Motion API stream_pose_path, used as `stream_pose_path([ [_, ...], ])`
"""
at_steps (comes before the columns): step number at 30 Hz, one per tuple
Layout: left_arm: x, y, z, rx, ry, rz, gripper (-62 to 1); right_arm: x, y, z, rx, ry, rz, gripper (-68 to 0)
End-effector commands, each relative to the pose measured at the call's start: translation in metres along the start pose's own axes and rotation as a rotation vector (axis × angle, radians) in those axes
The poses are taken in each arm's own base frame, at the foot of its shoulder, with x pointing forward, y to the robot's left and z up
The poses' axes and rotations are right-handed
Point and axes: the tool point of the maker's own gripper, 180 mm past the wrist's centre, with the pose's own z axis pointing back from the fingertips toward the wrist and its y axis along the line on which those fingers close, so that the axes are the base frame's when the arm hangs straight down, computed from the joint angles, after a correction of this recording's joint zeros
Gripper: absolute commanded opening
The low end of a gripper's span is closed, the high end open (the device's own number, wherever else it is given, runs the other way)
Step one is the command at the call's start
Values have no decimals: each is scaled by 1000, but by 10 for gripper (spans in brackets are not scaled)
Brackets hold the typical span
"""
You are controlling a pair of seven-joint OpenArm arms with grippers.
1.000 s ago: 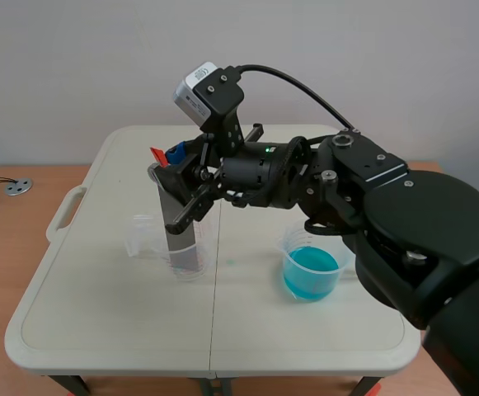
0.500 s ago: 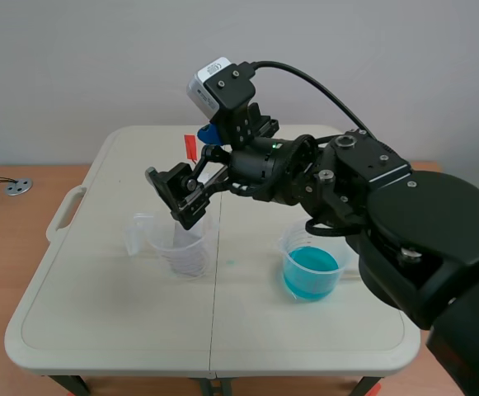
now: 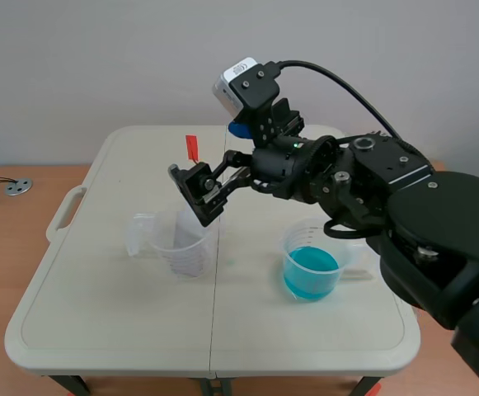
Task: Hold the metal plate by the orange handle, dip it into the blue solution, take it out and point at it, then put the plate back in the beaker on the left.
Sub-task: 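Return to the home posture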
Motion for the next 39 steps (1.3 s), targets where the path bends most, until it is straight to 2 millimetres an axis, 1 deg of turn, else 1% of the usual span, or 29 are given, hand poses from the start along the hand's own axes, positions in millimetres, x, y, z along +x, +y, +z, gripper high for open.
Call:
stream_pose_path([
  [1, 6, 0, -1, 2, -17, 4, 14, 19, -9, 6, -10, -56, 10, -12],
  [4, 11, 5, -2, 12, -29, -1, 14, 25, -11, 19, -13, -76, 22, -12],
  [6, 16, 16, -2, 42, -46, 13, 14, 31, -11, 28, -24, -93, 27, -12],
  [8, 23, 37, 1, 100, -75, 35, 14, 36, -8, 38, -25, -105, 39, -12],
  [11, 42, 77, 11, 208, -144, 64, 14, 39, -3, 54, -29, -115, 46, -12],
  [14, 70, 115, 30, 309, -264, 67, 14, 38, 5, 70, -29, -112, 47, -12],
  [17, 104, 144, 53, 384, -397, 60, 14, 32, 13, 85, -30, -94, 41, -12],
  [19, 127, 157, 70, 422, -484, 55, 14, 28, 17, 95, -31, -79, 34, -12],
  [21, 150, 165, 85, 450, -565, 35, 14, 25, 22, 105, -34, -72, 29, -12],
  [24, 183, 163, 104, 461, -672, -11, 14, 24, 27, 119, -41, -72, 19, -12],
  [27, 215, 153, 120, 442, -780, -56, 14, 24, 32, 131, -53, -67, 5, -12],
  [30, 242, 140, 135, 423, -871, -91, 14, 23, 36, 143, -68, -57, -11, -12],
  [33, 259, 122, 140, 368, -923, -104, 14, 24, 41, 154, -80, -60, -30, -12],
  [36, 270, 105, 142, 328, -968, -89, 14, 22, 45, 164, -93, -53, -48, -12],
  [39, 281, 93, 149, 311, -1030, -62, 14, 19, 46, 175, -117, -48, -65, -12],
])
